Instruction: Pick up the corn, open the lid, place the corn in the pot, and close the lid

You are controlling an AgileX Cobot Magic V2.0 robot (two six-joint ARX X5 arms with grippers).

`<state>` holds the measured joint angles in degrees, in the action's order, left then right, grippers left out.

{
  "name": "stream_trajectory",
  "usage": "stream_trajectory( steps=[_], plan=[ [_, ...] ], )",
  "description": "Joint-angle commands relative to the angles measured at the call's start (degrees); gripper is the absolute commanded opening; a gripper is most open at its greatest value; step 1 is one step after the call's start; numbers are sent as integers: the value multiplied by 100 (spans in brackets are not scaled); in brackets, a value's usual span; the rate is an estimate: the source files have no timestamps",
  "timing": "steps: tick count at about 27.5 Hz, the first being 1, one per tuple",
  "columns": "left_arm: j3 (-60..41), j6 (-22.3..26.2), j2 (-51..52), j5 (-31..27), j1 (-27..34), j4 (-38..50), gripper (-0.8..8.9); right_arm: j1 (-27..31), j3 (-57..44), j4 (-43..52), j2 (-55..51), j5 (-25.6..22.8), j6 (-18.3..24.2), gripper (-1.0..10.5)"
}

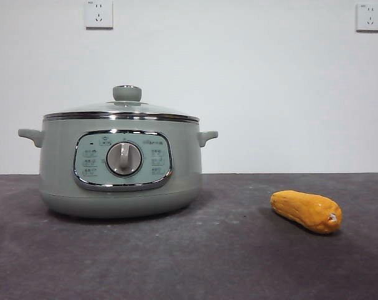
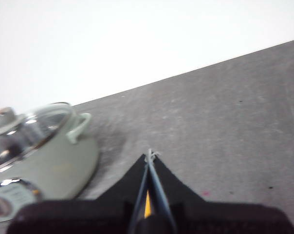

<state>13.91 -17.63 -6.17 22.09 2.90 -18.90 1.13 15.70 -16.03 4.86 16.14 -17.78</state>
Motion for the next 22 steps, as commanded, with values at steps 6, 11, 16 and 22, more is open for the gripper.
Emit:
stream_trajectory(
  steps=[6, 11, 16, 22],
  plan=[
    [1414, 328, -673, 422, 17, -1012, -6, -2, 1801, -1718, 1204, 719, 678, -11],
    [2396, 957, -1268, 542, 17, -2059, -6, -2, 3045, -3235, 2142, 767, 1397, -11],
    [3276, 1558, -1869, 538, 11, -3102, -6, -2, 4011, -4459, 2975, 767, 1976, -11],
    [3998, 1932, -2503, 540, -116, -3753, -6, -4, 4712, -5351, 3740, 772, 2448, -11]
  ],
)
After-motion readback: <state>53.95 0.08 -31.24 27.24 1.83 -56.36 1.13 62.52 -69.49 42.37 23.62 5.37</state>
